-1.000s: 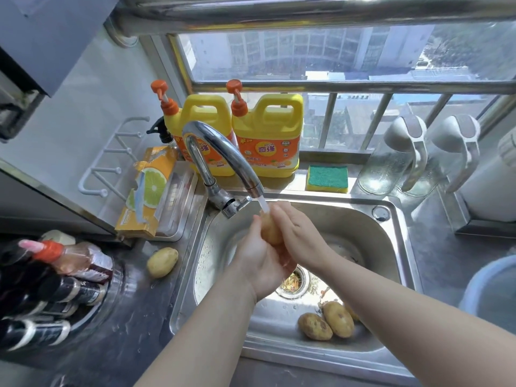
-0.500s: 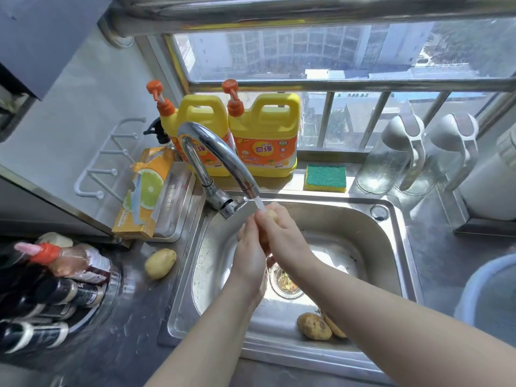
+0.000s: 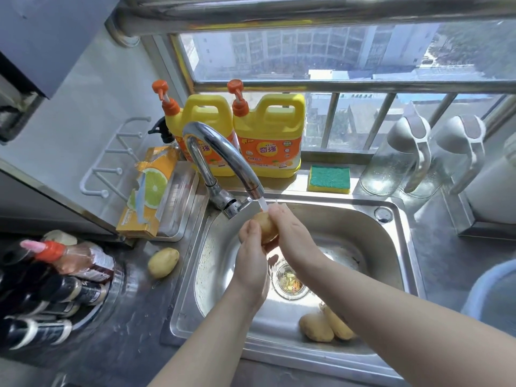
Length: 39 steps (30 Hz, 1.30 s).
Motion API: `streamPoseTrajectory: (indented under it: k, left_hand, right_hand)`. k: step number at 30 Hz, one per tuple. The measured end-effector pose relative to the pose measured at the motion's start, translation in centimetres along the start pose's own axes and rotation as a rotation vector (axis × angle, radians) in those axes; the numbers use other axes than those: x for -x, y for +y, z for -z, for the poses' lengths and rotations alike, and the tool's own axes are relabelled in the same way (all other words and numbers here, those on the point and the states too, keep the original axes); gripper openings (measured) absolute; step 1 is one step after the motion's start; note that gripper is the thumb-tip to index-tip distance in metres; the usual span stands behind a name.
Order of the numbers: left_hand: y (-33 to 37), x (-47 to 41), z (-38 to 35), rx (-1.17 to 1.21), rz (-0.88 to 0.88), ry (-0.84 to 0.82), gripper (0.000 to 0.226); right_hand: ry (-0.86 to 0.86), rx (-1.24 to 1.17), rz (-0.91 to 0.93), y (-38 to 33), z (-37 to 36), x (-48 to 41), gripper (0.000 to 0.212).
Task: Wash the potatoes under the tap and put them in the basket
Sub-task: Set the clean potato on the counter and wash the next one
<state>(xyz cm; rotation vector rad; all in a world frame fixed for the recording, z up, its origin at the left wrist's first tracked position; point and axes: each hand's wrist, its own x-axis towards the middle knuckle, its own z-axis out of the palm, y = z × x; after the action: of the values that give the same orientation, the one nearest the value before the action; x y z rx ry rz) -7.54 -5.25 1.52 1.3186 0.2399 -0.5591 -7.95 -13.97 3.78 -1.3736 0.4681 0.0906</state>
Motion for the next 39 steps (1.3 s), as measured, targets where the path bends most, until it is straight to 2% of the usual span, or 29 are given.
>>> streamPoseTrajectory:
  k: [3, 5, 8, 10, 12, 17, 22, 25, 27, 30, 34, 36, 39]
  left_hand:
    - [-0.5, 0.2, -0.1, -0.059, -0.066, 0.036, 0.027]
    - [-0.5, 0.1, 0.0, -0.037, -0.079, 0.039, 0.031]
    - [-0.1, -0.3, 0.1, 0.022, -0.012, 0.032, 0.055]
    - [0.0, -0.6, 0.3, 0.092, 0.034, 0.023, 0.052]
    - [-0.1, -0.9, 0.4, 0.158, 0.070, 0.000, 0.051]
    - [-0.1, -0.9, 0.4, 0.181, 0.088, -0.034, 0.053]
    - [-0.2, -0.4, -0.4, 0.039, -0.019, 0.050, 0.051]
    - [-0.3, -0.2, -0.5, -0.016, -0.057, 0.074, 0.058]
    - [-0.2, -0.4, -0.2, -0.013, -0.052, 0.073, 0.057]
    - [0.0, -0.7, 0.5, -0.010, -0.027, 0.026, 0.051]
    - [-0.3, -0.5, 0.1, -0.009, -0.037, 0.036, 0.043]
    - [-0.5, -0.2, -0.4, -0.064, -0.084, 0.051, 0.039]
    - [-0.4, 0.1, 0.0, -0.046, -0.124, 0.067, 0.035]
  right_hand:
    - [0.049, -0.106, -0.122, -0.4, 0.0, -0.9, 0.025]
    - [-0.004, -0.131, -0.125, -0.3, 0.1, -0.8, 0.027]
    - [-0.091, 0.021, 0.012, 0.4, 0.2, -0.2, 0.028]
    - [-0.161, 0.153, 0.088, 0.8, 0.5, 0.0, 0.021]
    - [-0.194, 0.240, 0.155, 0.9, 0.7, 0.0, 0.023]
    - [-0.182, 0.376, 0.285, 0.4, 1.1, 0.1, 0.014]
    - [-0.045, 0.152, 0.135, 0.1, 0.2, -0.4, 0.032]
    - [0.019, -0.024, -0.022, -0.5, 0.1, -1.1, 0.032]
    - [-0.043, -0.005, -0.002, -0.6, 0.5, -0.7, 0.036]
    - [-0.156, 0.141, 0.128, 0.5, 0.3, 0.2, 0.036]
    - [-0.008, 0.217, 0.208, 1.0, -0.2, -0.3, 0.034]
    - [0.059, 0.088, 0.088, 0.3, -0.5, -0.7, 0.035]
    - [-0.056, -0.132, -0.077, -0.7, -0.2, -1.1, 0.038]
